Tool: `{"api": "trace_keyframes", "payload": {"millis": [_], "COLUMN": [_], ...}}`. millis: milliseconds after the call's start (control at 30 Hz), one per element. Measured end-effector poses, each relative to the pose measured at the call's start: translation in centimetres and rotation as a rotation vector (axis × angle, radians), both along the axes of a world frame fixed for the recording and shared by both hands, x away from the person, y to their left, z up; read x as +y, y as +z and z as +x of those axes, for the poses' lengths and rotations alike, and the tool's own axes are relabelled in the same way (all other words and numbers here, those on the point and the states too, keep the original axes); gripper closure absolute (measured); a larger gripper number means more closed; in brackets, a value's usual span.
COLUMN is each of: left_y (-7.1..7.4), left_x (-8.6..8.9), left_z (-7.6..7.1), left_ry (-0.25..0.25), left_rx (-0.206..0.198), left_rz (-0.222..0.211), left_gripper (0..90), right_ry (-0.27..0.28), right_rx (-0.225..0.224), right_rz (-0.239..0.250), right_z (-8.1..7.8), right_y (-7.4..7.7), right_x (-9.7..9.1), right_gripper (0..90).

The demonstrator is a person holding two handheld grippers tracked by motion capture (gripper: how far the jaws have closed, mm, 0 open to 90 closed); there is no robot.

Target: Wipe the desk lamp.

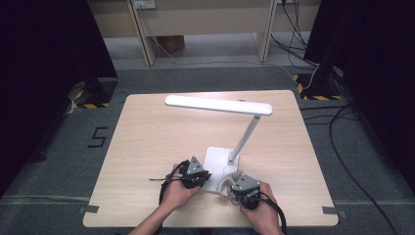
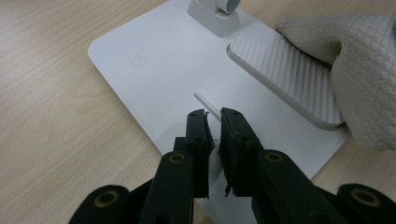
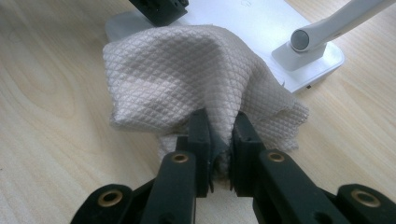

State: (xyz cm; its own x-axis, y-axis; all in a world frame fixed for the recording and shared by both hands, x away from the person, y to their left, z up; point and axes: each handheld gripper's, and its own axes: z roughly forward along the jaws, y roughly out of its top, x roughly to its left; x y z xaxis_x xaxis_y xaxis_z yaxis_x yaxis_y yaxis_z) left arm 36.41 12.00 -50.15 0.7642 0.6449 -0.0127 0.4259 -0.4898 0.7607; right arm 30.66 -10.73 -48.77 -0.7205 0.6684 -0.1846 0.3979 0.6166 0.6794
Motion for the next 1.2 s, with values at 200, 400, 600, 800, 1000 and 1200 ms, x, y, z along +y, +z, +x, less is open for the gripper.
{"api": "trace_keyframes", "payload": {"millis": [200, 400, 600, 800, 1000, 1200], "left_y": [0.0, 0.0, -0.1, -0.1, -0.2, -0.2], "left_x": [0.0, 0.0, 0.0, 0.1, 0.1, 0.1], "left_z": [0.0, 0.0, -0.1, -0.1, -0.1, -0.2], "left_ry": [0.000, 0.001, 0.007, 0.011, 0.018, 0.020], "left_rx": [0.000, 0.001, -0.006, -0.004, -0.003, -0.001], "left_rz": [0.005, 0.002, -0.004, -0.014, -0.018, -0.018], "left_gripper": [80.8, 80.8, 80.8, 80.7, 80.2, 79.7], "right_ry": [0.011, 0.015, 0.019, 0.019, 0.008, -0.004], "right_rx": [0.005, 0.020, 0.008, -0.023, -0.020, -0.008], "right_rz": [0.009, 0.015, 0.031, 0.066, 0.078, 0.079], "right_z": [-0.3, -0.6, -0.6, 0.7, 2.6, 3.6], "right_y": [0.0, 0.0, 0.3, 1.3, 1.3, 1.1], "right_x": [-0.1, -0.1, 0.0, 0.5, 1.2, 1.2], "right_gripper": [82.0, 82.0, 81.9, 81.7, 81.6, 81.5]}}
